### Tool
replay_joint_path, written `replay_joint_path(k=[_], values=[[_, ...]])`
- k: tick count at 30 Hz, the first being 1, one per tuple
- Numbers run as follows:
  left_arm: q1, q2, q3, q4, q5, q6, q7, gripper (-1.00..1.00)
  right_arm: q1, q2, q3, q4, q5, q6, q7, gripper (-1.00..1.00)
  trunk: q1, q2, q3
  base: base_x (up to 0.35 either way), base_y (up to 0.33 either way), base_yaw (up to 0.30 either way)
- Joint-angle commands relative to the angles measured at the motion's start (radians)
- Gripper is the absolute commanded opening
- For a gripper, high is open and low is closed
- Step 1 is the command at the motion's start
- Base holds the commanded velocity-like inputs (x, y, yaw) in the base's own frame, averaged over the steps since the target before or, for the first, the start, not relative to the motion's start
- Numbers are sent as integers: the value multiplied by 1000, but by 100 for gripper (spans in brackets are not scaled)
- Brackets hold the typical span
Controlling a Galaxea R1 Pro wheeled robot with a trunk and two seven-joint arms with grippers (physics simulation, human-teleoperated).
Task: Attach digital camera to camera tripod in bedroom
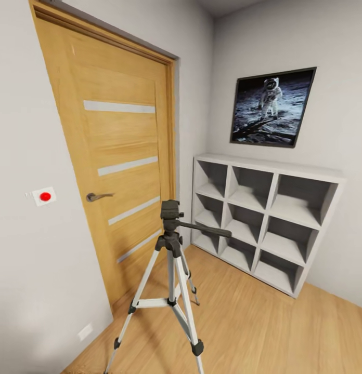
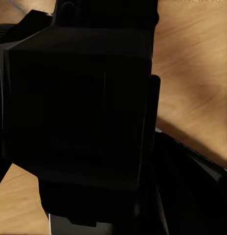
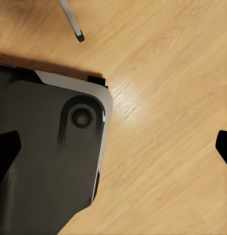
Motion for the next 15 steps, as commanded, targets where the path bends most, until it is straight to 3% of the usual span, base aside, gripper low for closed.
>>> replay_joint_path(k=[1, 6, 15], values=[[0, 0, -9, 0, 5, -1, 3, -100, -1, -1, -9, 3, 8, -6, 2, 100, 0, -1, 0, 16, -20, 225], [0, 0, -8, 0, 7, -1, 3, -100, -1, -1, -8, 3, 7, -6, 3, 100, 0, -1, 0, 6, -8, 168], [0, -1, -8, 0, 5, -1, 3, -100, -1, -1, -7, 3, 7, -6, 3, 100, 0, -1, 0, -18, -28, 18]])
